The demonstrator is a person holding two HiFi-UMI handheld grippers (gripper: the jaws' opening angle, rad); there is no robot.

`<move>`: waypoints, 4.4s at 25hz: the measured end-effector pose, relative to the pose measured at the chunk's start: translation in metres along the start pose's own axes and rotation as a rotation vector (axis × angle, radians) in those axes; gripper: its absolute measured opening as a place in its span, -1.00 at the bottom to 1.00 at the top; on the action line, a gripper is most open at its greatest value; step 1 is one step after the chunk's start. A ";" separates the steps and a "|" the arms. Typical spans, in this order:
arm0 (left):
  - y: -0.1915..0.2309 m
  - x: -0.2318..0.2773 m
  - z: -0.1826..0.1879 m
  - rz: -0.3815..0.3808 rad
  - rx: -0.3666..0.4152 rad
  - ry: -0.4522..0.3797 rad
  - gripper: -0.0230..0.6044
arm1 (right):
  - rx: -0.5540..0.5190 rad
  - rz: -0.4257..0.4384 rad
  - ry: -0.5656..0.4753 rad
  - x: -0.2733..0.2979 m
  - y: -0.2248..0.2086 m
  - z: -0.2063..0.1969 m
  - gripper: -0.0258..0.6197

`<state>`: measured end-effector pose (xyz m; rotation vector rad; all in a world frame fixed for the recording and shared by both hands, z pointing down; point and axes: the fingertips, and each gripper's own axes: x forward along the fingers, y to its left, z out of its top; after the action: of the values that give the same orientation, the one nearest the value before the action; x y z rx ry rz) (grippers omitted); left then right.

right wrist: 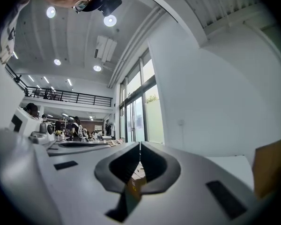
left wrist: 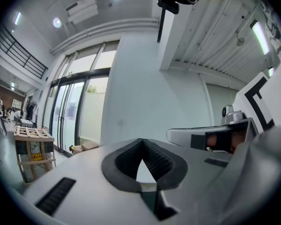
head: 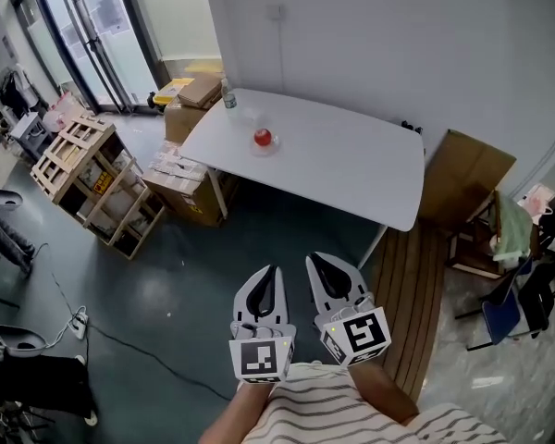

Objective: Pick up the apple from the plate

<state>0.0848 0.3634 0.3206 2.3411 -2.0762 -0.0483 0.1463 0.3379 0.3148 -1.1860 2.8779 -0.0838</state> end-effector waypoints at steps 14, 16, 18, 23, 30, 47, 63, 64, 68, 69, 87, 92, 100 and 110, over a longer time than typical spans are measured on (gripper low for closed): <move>0.112 0.130 -0.005 -0.049 -0.013 0.022 -0.91 | 0.008 -0.039 0.037 0.162 -0.023 -0.007 -0.88; 0.130 0.144 -0.008 -0.060 -0.008 0.032 -0.91 | 0.013 -0.061 0.038 0.185 -0.028 -0.008 -0.88; 0.146 0.157 -0.012 -0.070 -0.017 0.043 -0.91 | 0.017 -0.073 0.047 0.207 -0.030 -0.011 -0.88; 0.172 0.185 -0.017 -0.098 -0.030 0.052 -0.91 | 0.010 -0.093 0.087 0.245 -0.031 -0.018 -0.88; 0.188 0.218 -0.028 -0.093 -0.036 0.064 -0.91 | 0.004 -0.131 0.103 0.272 -0.053 -0.026 -0.88; 0.218 0.346 -0.032 -0.005 0.026 0.041 -0.91 | 0.010 -0.045 0.028 0.380 -0.146 -0.016 -0.88; 0.209 0.427 -0.047 0.057 0.044 0.055 -0.91 | 0.020 0.002 0.017 0.424 -0.221 -0.020 -0.88; 0.210 0.428 -0.050 0.065 0.042 0.061 -0.91 | 0.023 0.005 0.021 0.425 -0.224 -0.022 -0.88; 0.214 0.434 -0.059 0.074 0.030 0.083 -0.91 | 0.036 0.005 0.042 0.430 -0.230 -0.033 -0.88; 0.215 0.436 -0.061 0.072 0.026 0.088 -0.91 | 0.036 0.003 0.050 0.432 -0.231 -0.036 -0.88; 0.255 0.504 -0.117 -0.015 0.004 0.197 -0.91 | 0.071 -0.088 0.162 0.487 -0.263 -0.088 -0.88; 0.267 0.512 -0.143 -0.029 0.009 0.239 -0.91 | 0.084 -0.105 0.188 0.496 -0.263 -0.104 -0.88; 0.274 0.526 -0.183 -0.059 0.003 0.294 -0.87 | 0.094 -0.123 0.239 0.499 -0.265 -0.126 -0.88; 0.282 0.550 -0.241 -0.087 0.019 0.367 -0.34 | 0.110 -0.148 0.294 0.501 -0.271 -0.155 -0.88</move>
<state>-0.1217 -0.2195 0.5611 2.2402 -1.8081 0.3727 -0.0261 -0.2008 0.4829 -1.4754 2.9707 -0.4494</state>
